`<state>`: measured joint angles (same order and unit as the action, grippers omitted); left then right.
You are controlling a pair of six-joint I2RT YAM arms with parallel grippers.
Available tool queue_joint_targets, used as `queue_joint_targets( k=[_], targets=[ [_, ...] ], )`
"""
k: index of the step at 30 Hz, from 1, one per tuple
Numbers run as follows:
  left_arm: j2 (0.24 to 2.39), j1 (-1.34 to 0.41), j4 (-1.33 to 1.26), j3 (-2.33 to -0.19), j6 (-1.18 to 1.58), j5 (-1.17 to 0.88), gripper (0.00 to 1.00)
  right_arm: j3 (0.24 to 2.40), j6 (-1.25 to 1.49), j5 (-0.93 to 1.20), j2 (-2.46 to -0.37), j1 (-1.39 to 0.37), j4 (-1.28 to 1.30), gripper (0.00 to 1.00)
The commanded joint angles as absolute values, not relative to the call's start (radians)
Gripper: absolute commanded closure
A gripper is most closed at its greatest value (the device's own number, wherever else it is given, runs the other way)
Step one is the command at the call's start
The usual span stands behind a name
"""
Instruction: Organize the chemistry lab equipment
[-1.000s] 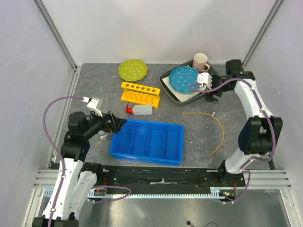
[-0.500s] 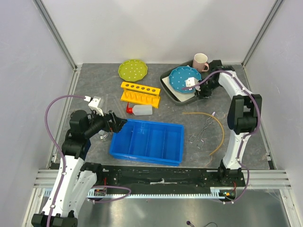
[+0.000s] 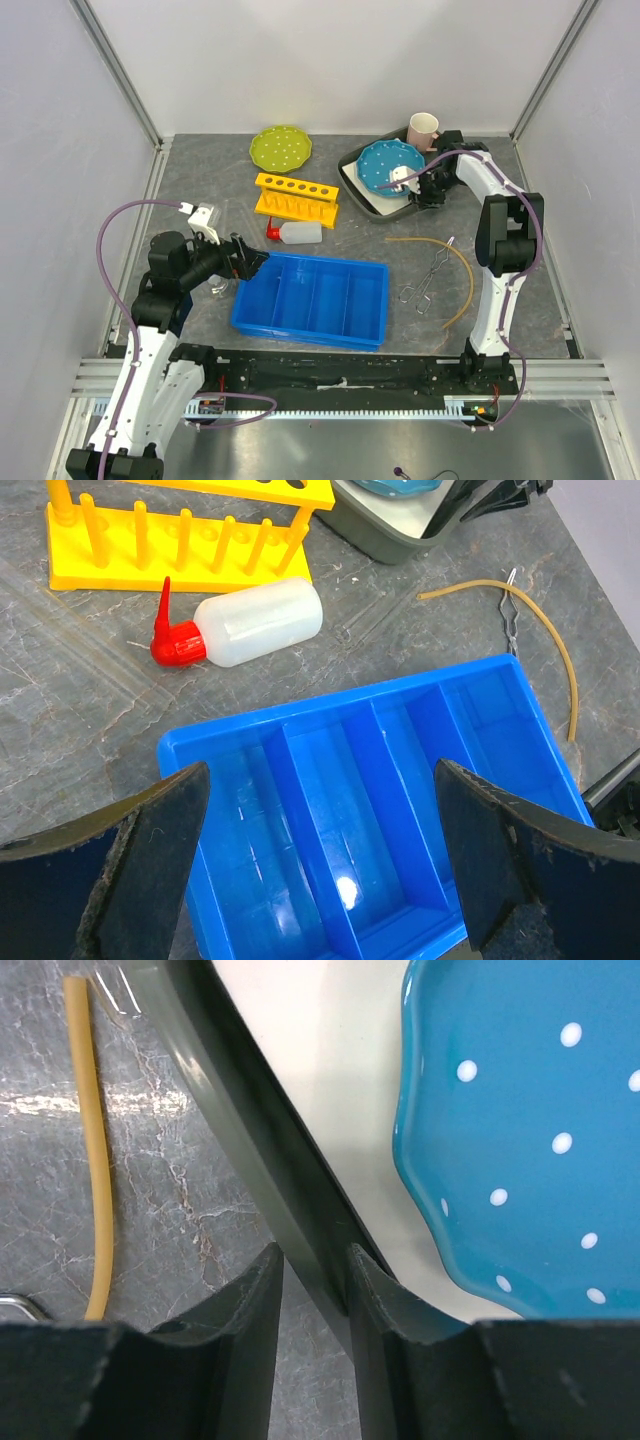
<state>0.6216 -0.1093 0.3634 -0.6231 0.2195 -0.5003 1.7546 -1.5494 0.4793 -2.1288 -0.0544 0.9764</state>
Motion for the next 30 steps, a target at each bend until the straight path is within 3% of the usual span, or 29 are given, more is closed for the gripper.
queue_joint_targets(
  k=[1,7,30],
  targets=[
    [0.620,-0.114,0.324,-0.634,0.179,-0.499,0.00,1.787,-1.493,0.479,-2.137,-0.054,0.947,0.64],
    [0.615,-0.114,0.324,-0.635,0.179,-0.502,0.00,1.779,-1.425,0.474,-2.128,-0.051,0.917,0.72],
    [0.589,-0.124,0.322,-0.634,0.183,-0.508,0.00,1.651,-1.060,0.328,-2.062,-0.025,0.614,0.78]
  ],
)
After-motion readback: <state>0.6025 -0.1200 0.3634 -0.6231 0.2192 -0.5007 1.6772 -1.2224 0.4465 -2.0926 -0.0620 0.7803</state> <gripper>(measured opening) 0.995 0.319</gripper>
